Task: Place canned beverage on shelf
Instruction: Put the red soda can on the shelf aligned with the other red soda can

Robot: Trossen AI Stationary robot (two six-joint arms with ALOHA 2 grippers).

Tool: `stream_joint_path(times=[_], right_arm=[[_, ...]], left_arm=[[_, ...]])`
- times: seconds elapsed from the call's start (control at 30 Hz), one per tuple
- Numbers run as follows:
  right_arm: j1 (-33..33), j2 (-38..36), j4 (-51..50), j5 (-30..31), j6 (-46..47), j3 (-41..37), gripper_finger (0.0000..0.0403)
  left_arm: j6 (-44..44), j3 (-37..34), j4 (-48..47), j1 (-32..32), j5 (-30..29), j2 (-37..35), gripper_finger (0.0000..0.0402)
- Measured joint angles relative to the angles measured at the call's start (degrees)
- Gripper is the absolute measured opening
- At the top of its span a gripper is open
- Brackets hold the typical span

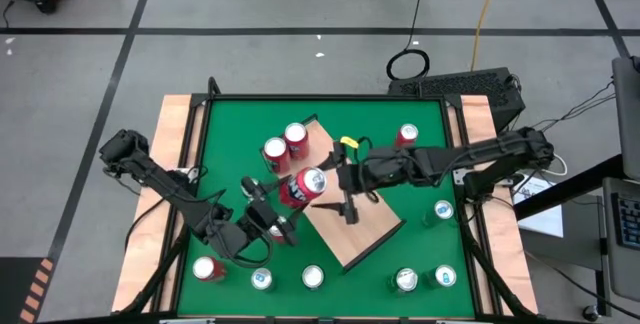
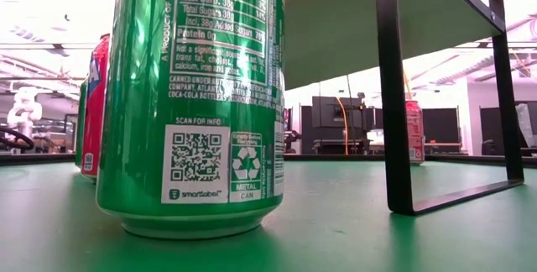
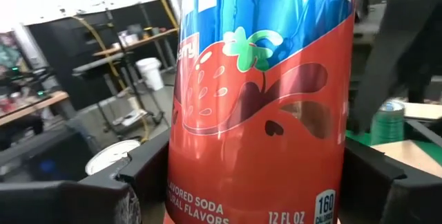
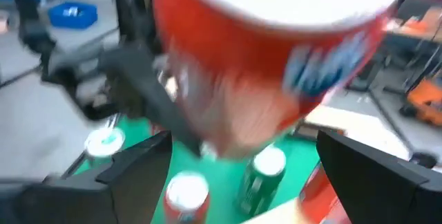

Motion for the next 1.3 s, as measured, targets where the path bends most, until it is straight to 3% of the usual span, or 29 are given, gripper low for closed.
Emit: stream_joint_path(times=[0.33, 0.7, 1.03, 1.3], right_arm=[[-0.5, 0.0, 12.2, 1.3, -4.7, 0.0, 0.0349], [-0.8, 0.0, 11.5, -1.1, -2.4, 0.0, 0.0326], [-1.5, -0.8, 10.4, -1.7, -0.7, -0.1, 0.0340], [-1.9, -1.4, 8.8, -3.2, -0.4, -0.1, 0.0310]], left_arm=[[1.6, 0.0, 0.3, 2.8, -2.2, 2.8, 0.0291], [1.7, 0.0, 1.5, 2.7, -2.1, 2.7, 0.0291], [1.5, 0.0, 3.5, 2.3, -2.4, 2.7, 0.0291], [1.6, 0.0, 3.5, 2.4, -2.5, 2.6, 0.0291]])
